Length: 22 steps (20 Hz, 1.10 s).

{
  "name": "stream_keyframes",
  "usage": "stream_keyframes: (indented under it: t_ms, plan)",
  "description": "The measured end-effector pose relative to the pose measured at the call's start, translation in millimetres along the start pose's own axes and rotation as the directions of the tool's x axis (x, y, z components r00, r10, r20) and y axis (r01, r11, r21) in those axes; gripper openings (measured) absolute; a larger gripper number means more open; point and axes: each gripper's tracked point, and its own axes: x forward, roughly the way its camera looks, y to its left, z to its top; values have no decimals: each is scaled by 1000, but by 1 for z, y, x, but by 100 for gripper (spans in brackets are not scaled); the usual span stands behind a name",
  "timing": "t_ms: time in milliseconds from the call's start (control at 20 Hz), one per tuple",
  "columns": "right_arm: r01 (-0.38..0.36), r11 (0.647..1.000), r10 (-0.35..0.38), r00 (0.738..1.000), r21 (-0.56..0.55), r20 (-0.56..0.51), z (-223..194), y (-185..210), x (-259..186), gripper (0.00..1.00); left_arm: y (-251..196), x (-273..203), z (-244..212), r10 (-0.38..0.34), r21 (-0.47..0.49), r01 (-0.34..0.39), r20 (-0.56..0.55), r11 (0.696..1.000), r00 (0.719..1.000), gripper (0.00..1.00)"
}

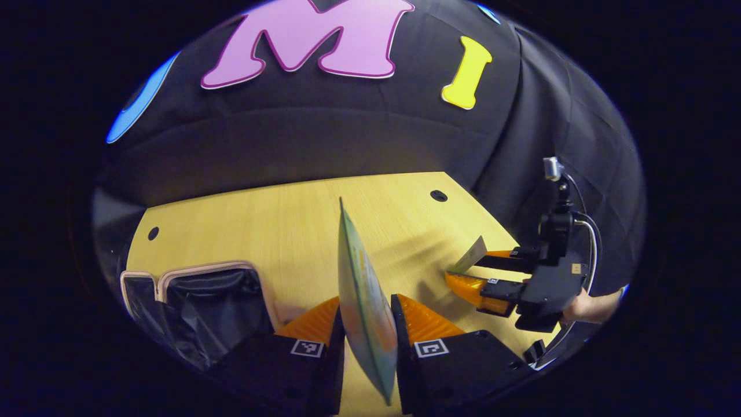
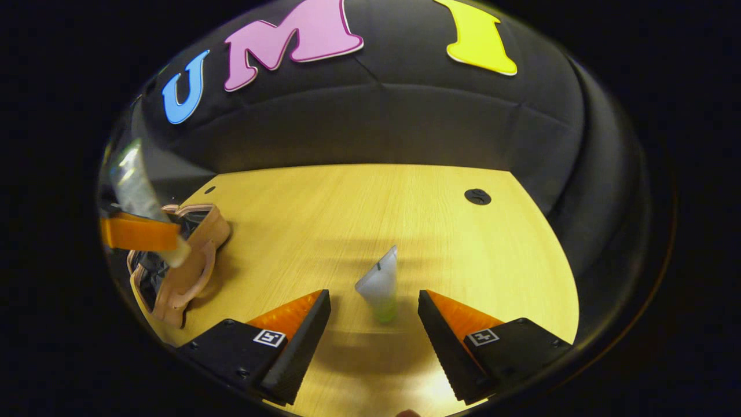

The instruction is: First open the suitcase, pack the skin care products into it, and then close the suitcase.

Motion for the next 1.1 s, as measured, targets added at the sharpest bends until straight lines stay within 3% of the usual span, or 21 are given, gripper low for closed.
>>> stream_keyframes:
  t_ms: [200,300,350,400,600,850,900,950,1000,1050,1100]
  plan:
    - [14,999,-13,999,30,-39,-7,-4,24,96,50,-51,-37,79,-56,-82,-55,995,995,42]
    - [70,997,-68,997,40,-45,-6,-16,27,50,84,-74,-67,134,-93,-146,-123,985,983,45]
    - [63,997,-61,997,54,-48,-5,-13,22,27,103,-82,-82,170,-101,-188,-166,977,971,42]
    - [41,996,-37,998,76,-45,-1,-6,17,32,120,-86,-93,188,-111,-213,-201,971,961,45]
    - [-57,995,56,998,84,16,24,37,-15,31,171,-86,-124,206,-123,-264,-357,957,911,42]
    - [-182,983,182,983,-6,21,36,110,-58,31,204,-75,-170,167,-141,-296,-569,945,805,44]
    - [-192,981,193,981,-26,13,33,123,-64,38,206,-71,-179,160,-145,-302,-598,942,785,44]
    - [-210,977,210,978,-40,-1,29,139,-69,31,208,-65,-188,152,-152,-309,-623,939,767,42]
    - [-222,974,222,975,-49,-15,25,156,-70,31,208,-58,-199,140,-164,-314,-644,935,753,44]
    - [-231,972,229,973,-55,-28,22,171,-73,25,208,-51,-207,127,-182,-315,-650,932,750,43]
    - [-245,968,244,969,-57,-35,21,188,-75,25,210,-45,-213,106,-201,-307,-655,930,749,42]
